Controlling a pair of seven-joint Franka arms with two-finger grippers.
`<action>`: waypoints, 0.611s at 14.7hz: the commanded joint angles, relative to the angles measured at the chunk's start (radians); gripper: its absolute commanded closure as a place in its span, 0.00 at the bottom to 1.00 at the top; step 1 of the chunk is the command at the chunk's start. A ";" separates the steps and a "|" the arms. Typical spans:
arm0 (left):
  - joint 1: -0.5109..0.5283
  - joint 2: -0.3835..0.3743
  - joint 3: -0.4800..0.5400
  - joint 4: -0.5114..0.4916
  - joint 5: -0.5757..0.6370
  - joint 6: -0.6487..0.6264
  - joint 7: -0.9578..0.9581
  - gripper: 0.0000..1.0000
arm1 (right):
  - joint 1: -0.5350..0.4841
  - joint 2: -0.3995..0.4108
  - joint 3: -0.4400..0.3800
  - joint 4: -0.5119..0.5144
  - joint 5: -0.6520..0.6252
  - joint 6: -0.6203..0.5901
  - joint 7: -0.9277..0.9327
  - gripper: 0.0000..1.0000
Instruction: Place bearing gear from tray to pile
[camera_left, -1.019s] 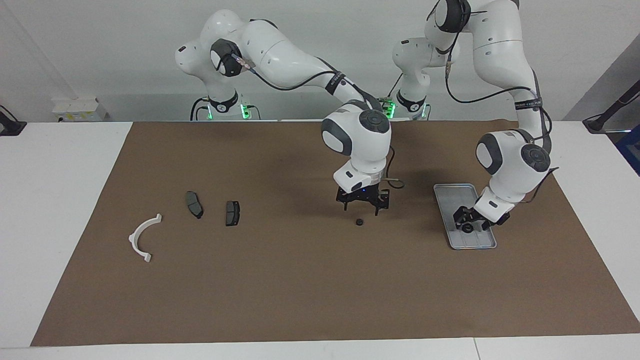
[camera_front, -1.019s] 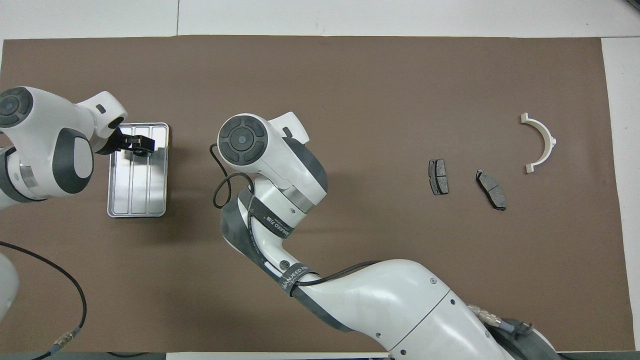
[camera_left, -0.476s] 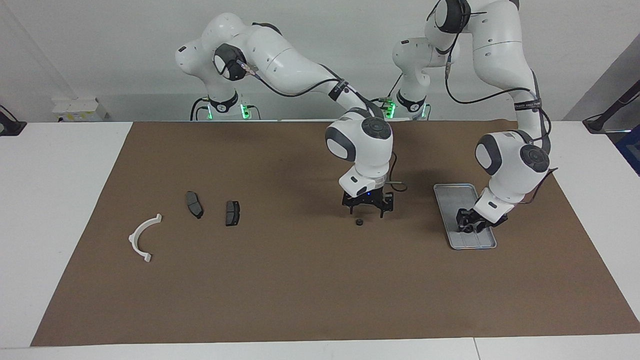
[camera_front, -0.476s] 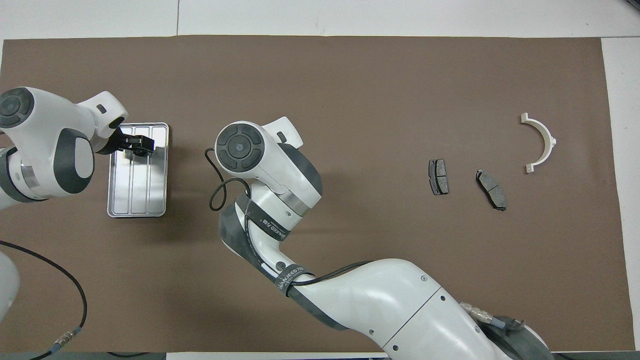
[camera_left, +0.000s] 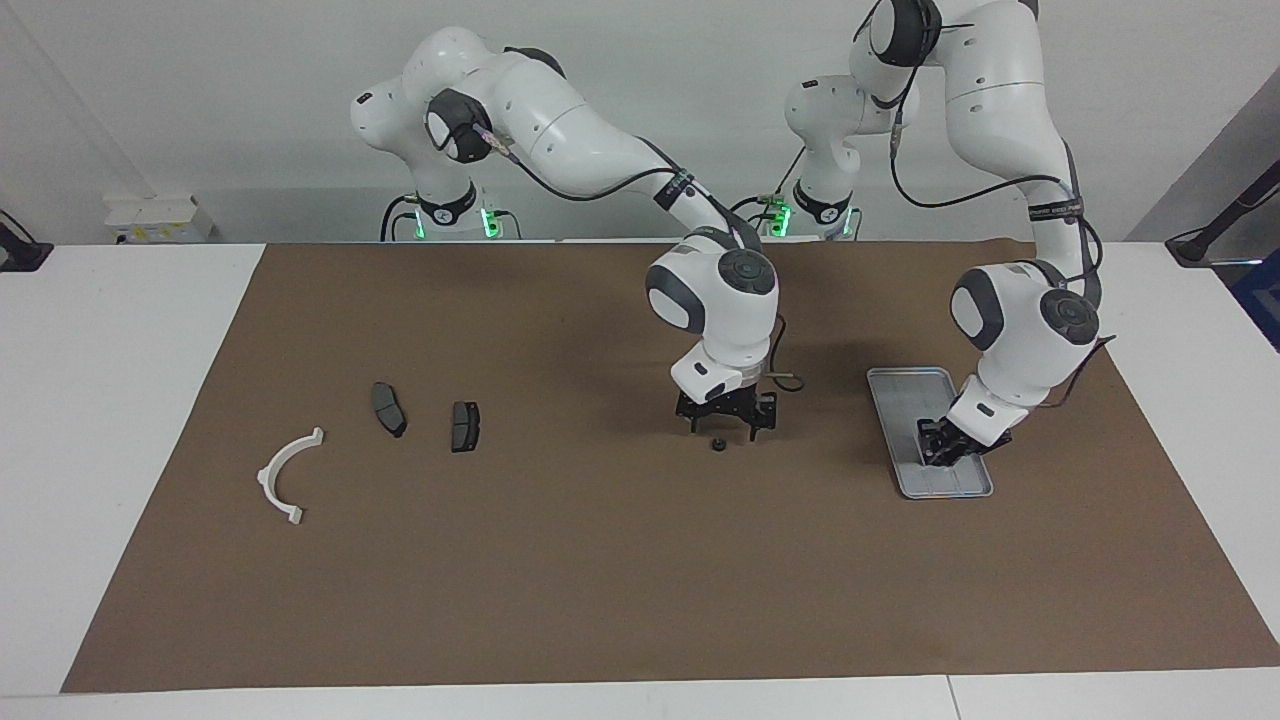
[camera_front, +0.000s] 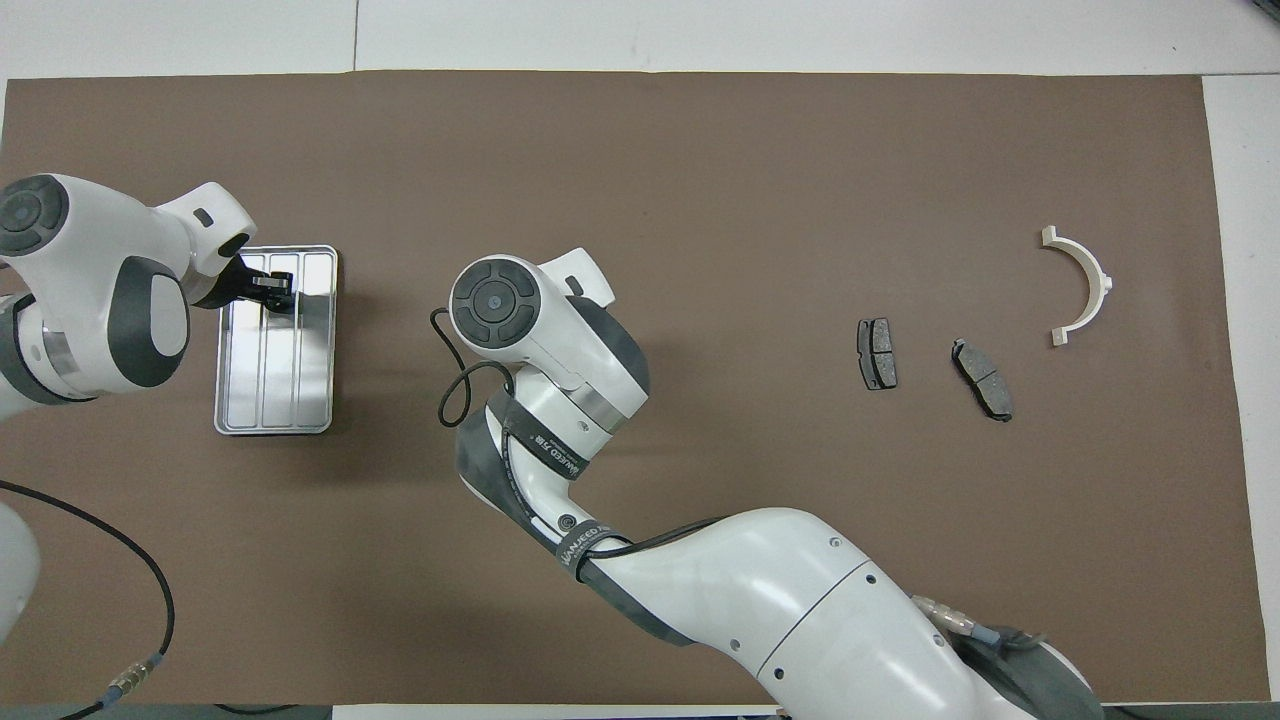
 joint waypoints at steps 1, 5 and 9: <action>0.002 -0.003 0.006 0.083 -0.017 -0.124 0.014 0.93 | -0.008 -0.019 0.009 -0.038 0.000 0.012 0.009 0.04; 0.004 -0.048 0.007 0.187 -0.008 -0.281 0.014 0.93 | -0.018 -0.019 0.007 -0.056 -0.012 0.024 0.009 0.08; -0.036 -0.157 0.006 0.188 -0.008 -0.337 -0.105 0.94 | -0.024 -0.013 0.007 -0.055 -0.017 0.030 0.011 0.09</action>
